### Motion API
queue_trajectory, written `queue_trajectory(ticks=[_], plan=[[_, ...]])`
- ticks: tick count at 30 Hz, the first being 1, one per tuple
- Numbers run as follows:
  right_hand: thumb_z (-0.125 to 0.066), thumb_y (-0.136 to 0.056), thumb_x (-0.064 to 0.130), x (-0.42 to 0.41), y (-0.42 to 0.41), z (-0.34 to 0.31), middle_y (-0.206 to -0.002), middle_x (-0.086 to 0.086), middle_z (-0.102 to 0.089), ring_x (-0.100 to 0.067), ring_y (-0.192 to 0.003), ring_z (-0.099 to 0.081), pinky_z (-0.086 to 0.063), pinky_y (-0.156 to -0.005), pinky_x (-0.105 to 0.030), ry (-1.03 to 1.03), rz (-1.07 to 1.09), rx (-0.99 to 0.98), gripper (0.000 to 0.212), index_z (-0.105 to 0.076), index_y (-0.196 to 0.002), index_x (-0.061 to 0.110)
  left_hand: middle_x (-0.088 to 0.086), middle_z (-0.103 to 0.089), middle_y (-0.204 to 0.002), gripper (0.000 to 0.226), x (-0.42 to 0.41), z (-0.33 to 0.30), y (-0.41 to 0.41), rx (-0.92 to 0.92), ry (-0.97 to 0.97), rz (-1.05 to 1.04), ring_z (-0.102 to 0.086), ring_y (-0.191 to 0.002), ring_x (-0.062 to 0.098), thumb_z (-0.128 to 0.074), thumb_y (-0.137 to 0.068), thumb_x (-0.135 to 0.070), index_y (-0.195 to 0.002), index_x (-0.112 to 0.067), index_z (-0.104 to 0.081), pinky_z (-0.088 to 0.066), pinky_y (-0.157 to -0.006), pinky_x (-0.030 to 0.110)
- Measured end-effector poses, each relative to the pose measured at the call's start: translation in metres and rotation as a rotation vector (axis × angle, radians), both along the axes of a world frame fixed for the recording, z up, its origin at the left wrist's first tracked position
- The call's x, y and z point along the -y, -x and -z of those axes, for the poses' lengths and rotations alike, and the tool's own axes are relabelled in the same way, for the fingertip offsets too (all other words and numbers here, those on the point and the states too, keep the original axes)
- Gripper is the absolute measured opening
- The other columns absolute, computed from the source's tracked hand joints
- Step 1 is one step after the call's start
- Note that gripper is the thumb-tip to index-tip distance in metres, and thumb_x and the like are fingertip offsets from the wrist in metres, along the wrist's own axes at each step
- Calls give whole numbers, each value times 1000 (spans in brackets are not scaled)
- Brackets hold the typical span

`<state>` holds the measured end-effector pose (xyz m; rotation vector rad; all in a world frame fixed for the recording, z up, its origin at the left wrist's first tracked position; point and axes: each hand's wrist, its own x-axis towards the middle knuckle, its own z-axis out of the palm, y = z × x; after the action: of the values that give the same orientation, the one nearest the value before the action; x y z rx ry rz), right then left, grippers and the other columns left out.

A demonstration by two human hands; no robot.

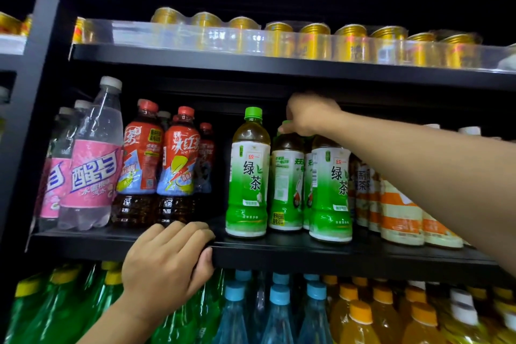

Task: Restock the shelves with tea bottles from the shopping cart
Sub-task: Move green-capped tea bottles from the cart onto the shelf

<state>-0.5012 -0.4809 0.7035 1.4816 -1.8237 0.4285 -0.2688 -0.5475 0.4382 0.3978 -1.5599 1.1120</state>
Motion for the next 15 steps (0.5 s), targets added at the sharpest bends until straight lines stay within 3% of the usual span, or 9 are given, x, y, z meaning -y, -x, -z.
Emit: queue_trajectory(ticks=[4, 9, 12, 15], plan=[[-72, -91, 47, -2, 1, -6, -113, -7, -68, -29, -104, -63, -54, -94, -41, -77, -61, 56, 39, -67, -117, 18, -1, -74, -95, 46, 1, 0, 0, 10, 1, 2, -65, -65, 25, -36, -103, -30, -86, -13, -75, -34, -62, 36], [-68, -97, 29, -9, 5, -11, -131, -9, -66, -27, -116, -62, -52, -98, -37, -173, -164, 53, 36, -64, -129, 13, -2, -74, -95, 49, 0, -1, 0, 26, 15, 6, -64, -63, 24, -34, -104, -30, -85, -12, -75, -33, -62, 36], [-68, -97, 25, -12, 11, -14, -132, -9, -65, -26, -118, -61, -50, -103, -41, -206, -209, 87, 37, -64, -132, 14, -1, -74, -95, 47, 1, -1, -1, 41, 23, 7, -64, -64, 23, -36, -103, -29, -86, -13, -77, -33, -63, 34], [-69, -96, 33, -11, 16, -13, -123, -6, -67, -24, -111, -63, -52, -97, -36, -172, -257, 97, 33, -67, -124, 16, -1, -74, -95, 45, 2, -2, -2, 42, 39, 15, -64, -65, 22, -39, -102, -28, -88, -14, -78, -32, -64, 32]])
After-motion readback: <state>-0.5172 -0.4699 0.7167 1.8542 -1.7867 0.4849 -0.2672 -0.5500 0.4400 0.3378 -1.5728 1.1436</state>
